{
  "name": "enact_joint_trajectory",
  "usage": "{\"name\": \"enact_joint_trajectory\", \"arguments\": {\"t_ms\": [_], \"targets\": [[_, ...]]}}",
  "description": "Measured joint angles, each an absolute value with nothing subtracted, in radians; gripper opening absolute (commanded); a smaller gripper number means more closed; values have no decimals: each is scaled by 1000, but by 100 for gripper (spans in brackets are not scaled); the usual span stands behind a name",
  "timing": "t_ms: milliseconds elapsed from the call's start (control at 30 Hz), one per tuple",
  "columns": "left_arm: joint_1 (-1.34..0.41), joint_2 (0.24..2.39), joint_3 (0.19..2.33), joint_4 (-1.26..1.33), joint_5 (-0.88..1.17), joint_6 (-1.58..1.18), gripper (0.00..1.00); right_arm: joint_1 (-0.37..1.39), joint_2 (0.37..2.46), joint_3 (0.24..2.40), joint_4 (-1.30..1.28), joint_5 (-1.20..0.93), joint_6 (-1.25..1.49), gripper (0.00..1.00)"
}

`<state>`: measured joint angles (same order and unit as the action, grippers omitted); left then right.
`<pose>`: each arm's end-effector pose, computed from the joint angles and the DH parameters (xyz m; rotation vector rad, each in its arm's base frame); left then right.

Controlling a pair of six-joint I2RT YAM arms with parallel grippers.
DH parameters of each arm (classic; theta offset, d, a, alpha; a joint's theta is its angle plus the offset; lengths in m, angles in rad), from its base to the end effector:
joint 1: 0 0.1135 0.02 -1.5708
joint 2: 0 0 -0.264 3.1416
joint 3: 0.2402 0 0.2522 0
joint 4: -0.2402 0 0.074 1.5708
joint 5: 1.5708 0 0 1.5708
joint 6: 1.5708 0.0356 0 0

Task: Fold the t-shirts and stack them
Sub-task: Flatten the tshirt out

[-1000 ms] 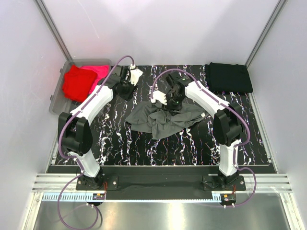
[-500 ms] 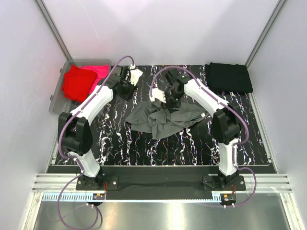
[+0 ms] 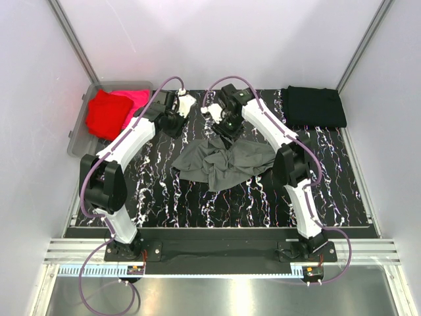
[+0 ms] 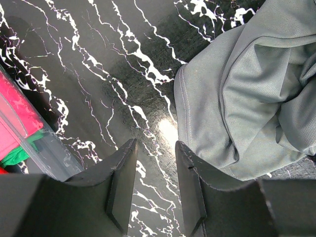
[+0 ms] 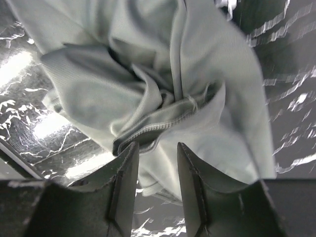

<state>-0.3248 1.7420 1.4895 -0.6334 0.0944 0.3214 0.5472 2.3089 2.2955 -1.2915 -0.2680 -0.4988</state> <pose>0.3651 -0.1265 0.2858 0.8185 2.3144 -0.1174 0.3980 0.2536 0.2610 -1.4717 2.4495 0.3943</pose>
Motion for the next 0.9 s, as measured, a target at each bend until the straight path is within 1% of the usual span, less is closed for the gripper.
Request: {"name": "enact_joint_trajectory", "arguments": {"t_ms": [267,400,667,800,833,900], "targets": [[-322,1742,1486,-633,110,324,40,622,2291,2183,-1333,-134,-405,46],[-322,1742,1478,-634,118,324,40,646,2292,2180,-1336,-91,-398,45],[-322,1725,1438,-618,124,308,40,638,2292,2178,-1336,-39,-395,44],[-322,1721,1433,-617,125,302,40,638,2292,2178,-1336,-33,-395,40],[-322,1721,1433,-617,125,300,40,637,2292,2178,-1336,-33,-396,32],[-322,1721,1433,-617,125,298,40,637,2294,2180,-1336,-34,-398,23]]}}
